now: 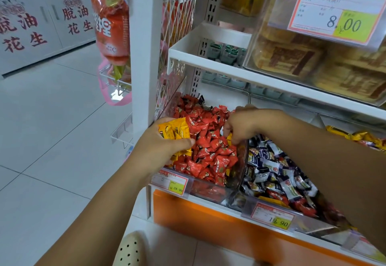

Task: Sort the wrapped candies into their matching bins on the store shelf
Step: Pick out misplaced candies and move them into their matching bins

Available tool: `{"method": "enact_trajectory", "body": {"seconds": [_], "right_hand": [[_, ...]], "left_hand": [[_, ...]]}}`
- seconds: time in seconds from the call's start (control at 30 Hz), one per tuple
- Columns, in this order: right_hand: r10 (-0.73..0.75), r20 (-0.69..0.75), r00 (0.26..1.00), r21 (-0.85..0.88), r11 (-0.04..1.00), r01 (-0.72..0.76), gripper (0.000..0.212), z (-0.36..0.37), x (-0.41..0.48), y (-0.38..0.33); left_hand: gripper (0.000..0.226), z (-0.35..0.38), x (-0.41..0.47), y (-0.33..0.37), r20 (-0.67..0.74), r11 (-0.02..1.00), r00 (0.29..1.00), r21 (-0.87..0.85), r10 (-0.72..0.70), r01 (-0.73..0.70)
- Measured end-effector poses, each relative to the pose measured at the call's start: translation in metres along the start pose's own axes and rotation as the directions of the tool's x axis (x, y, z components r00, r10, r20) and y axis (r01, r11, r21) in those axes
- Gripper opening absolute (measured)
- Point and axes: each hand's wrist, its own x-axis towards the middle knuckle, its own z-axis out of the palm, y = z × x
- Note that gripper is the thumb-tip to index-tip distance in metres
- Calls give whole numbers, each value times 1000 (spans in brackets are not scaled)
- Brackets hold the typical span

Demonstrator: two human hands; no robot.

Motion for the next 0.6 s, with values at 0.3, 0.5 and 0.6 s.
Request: {"method": "enact_trajectory", "body": {"seconds": [0.3,0.5,0.6], "right_hand": [[33,-128,991,162,987,-12,19,8,12,-3],[94,-408,908,568,805,172,21,15,-6,12],[220,-524,823,725,622,295,21,16,-29,11]], "left_hand": [[50,-4,-3,-1,20,1000,1000,-9,10,-9],[47,-1,-3,0,10,1000,1000,-13,22,-22],[45,2,-3,3,-1,999,999,-32,32,-32]]}}
